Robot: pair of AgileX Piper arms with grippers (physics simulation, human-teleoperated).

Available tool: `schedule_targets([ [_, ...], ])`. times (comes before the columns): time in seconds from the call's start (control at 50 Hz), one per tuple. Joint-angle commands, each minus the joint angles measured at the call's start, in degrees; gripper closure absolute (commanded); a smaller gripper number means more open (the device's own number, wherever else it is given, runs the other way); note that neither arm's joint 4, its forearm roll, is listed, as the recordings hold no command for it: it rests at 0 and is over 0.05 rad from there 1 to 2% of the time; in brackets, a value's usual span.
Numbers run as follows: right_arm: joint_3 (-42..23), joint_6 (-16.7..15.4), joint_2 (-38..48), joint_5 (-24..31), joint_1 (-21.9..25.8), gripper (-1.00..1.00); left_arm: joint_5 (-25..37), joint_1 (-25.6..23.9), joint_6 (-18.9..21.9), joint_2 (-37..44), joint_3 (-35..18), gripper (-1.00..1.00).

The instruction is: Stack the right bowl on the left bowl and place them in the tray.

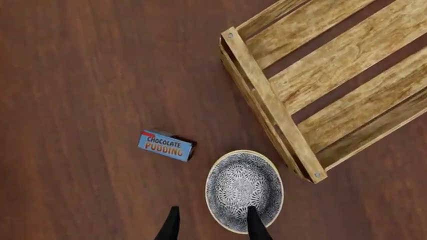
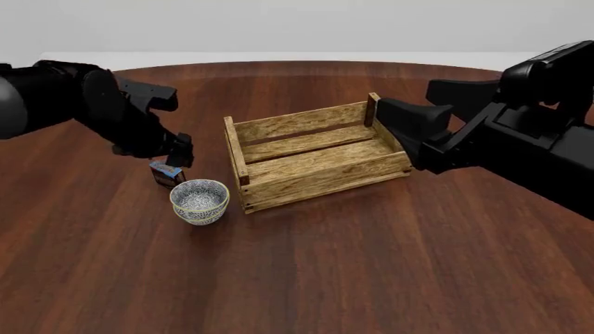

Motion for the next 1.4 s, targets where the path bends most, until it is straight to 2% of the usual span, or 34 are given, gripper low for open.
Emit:
schedule_targets([
  [0.02,0.0,0.1,0.0,0.0,0.0,-1.0,-2.7,-0.9,-5.1,5.7,0.3,-1.0],
  [0.28,0.0,0.0,0.8,-0.4,0.1,-1.0,-4.8,-0.2,-4.9,9.1,0.2,-1.0],
  [0.82,-0.1,-0.1,0.3,0.0,0.1,-1.0,-10.6,-1.5,-7.1,12.6,5.9,-1.0],
  [1.0,0.0,-0.1,0.5,-0.1,0.1,-1.0,-13.7,-0.6,-7.4,15.6,7.2,-1.0],
  [1.34,0.0,0.0,1.4,-0.6,0.0,-1.0,-16.6,-0.1,-7.2,19.8,8.3,-1.0],
  [1.4,0.0,-0.1,1.3,-0.5,0.0,-1.0,-15.5,0.0,-6.9,19.5,8.2,-1.0],
])
